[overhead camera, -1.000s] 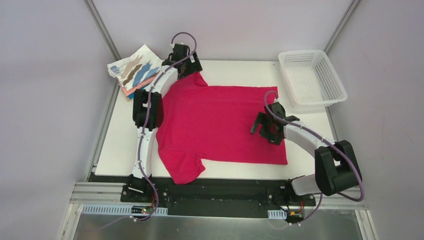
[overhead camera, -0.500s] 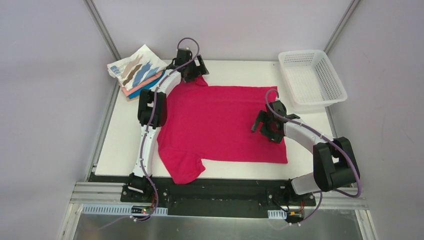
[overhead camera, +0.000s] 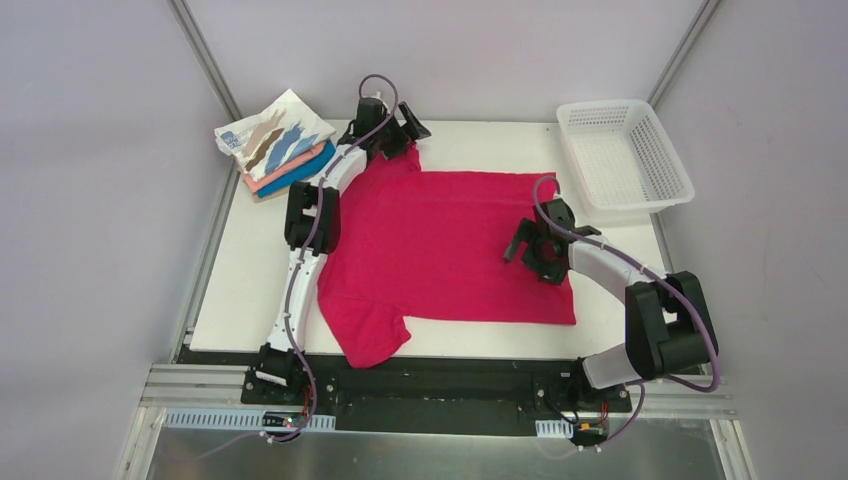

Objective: Fold and stack the t-shirts
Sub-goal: Flatten out the tshirt

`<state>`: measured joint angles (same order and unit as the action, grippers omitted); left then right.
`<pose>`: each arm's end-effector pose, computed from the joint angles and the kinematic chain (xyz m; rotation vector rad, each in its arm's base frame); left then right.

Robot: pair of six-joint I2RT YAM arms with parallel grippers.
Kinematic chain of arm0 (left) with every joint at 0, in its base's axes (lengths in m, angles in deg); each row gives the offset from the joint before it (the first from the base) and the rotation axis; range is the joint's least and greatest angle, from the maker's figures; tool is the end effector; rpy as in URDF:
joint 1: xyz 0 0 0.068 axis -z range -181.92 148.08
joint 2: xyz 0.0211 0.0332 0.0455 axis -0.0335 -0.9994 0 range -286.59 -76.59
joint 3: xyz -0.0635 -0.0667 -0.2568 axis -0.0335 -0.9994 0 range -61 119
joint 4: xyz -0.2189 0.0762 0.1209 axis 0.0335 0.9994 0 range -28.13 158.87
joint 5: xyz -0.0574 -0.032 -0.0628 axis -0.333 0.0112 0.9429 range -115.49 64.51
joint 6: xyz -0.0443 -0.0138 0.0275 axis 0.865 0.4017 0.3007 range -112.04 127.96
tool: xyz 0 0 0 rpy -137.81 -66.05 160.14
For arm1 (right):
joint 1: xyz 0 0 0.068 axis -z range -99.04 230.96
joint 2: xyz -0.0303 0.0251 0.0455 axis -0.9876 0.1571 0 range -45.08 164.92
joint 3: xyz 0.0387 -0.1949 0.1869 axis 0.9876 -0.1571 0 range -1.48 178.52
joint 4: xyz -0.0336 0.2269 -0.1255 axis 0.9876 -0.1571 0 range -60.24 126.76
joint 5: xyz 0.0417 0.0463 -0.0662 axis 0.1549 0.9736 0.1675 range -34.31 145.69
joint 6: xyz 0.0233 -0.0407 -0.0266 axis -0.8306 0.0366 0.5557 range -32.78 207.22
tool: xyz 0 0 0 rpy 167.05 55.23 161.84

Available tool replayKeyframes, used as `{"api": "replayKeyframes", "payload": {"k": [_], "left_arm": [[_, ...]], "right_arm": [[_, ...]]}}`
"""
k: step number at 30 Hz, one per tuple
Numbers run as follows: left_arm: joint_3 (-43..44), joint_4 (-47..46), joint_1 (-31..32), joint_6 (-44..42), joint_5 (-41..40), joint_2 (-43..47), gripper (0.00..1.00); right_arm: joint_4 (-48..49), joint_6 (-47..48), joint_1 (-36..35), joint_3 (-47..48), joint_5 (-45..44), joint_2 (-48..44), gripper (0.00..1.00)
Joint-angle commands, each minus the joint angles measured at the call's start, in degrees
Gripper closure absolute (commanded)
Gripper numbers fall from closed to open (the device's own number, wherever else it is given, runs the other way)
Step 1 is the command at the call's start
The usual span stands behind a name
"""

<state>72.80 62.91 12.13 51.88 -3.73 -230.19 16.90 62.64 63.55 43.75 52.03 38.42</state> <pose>0.5859 -0.1602 0.1662 -0.2637 2.0346 -1.0213 0.2655 0.0808 0.1781 0.1858 2.5873 0.1880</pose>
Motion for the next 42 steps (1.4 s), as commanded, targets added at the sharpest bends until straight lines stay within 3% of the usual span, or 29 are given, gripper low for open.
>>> {"api": "replayKeyframes", "payload": {"k": [1,8,15,18,28,33,37,42], "left_arm": [[4.4,-3.2,2.8,1.6,1.6,-2.1,0.01],[4.6,-1.3,6.9,-5.8,-13.7,0.3,0.01],[4.5,2.7,9.7,-22.0,-30.8,5.8,0.01],[3.5,3.9,9.3,-25.2,-34.7,8.0,0.01],[-11.7,4.3,5.2,-21.1,-28.4,18.1,0.01],[-19.1,4.0,-0.6,-13.1,-14.3,20.2,0.01],[-21.5,3.1,-3.4,-11.4,-4.6,18.7,0.01],[-24.8,3.4,-4.2,-13.2,-4.8,18.4,0.01]], "right_arm": [[-0.8,0.4,0.8,0.5,-0.7,1.5,0.0],[-0.8,0.4,1.1,0.6,-0.6,1.4,0.0],[-1.6,0.4,1.3,0.7,-0.9,1.1,0.0],[-1.7,0.4,1.3,0.6,-1.3,0.3,0.0],[-1.5,0.2,1.4,0.7,-0.6,0.0,0.0],[-1.6,0.1,1.3,0.6,-0.2,0.4,0.01],[-1.6,0.1,1.3,0.7,-0.3,0.5,0.0],[-1.8,0.0,1.4,0.8,-0.6,1.3,0.01]]}}
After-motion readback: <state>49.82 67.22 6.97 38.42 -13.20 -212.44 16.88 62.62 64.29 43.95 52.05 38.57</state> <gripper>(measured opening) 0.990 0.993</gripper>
